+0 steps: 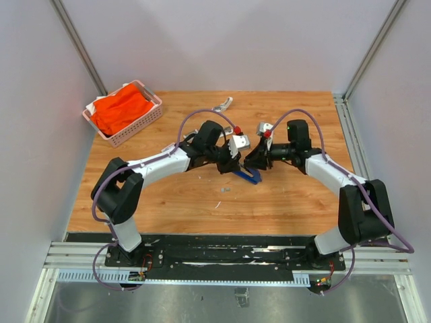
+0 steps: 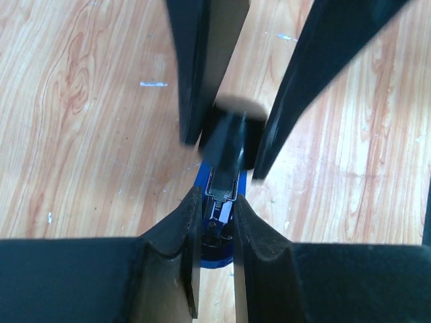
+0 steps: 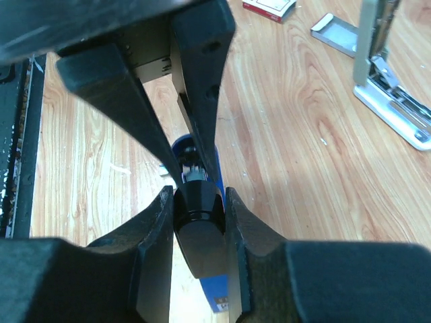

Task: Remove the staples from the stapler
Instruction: Unload the staple at the center of the board.

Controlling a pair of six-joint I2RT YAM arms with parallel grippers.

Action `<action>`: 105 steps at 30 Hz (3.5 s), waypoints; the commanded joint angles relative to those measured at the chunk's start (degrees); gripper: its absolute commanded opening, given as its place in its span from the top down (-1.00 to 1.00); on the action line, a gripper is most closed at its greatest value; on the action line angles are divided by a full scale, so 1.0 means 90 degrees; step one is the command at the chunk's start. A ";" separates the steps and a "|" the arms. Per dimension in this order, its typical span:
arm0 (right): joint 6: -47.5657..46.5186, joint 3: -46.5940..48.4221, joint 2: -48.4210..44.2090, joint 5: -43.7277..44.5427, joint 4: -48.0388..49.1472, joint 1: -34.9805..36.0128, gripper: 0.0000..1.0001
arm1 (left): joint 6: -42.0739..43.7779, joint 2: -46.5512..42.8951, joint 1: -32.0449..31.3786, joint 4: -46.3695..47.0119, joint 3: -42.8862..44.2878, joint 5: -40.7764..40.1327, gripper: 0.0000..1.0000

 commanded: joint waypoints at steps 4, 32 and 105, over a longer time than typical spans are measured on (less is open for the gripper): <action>0.0166 -0.0246 -0.0183 0.0302 -0.0186 -0.0841 0.98 | -0.0233 -0.0402 0.0241 0.0458 -0.0286 -0.0161 1.00; -0.2115 0.0126 -0.0471 0.1282 -0.3442 -0.1862 0.99 | -0.0526 -0.1016 0.0646 0.1442 -0.1064 -0.0471 1.00; -0.3193 -0.1782 -0.0057 0.3295 0.2115 0.1048 -0.43 | -0.1261 -0.1233 0.0645 0.1359 -0.0729 -0.0734 1.00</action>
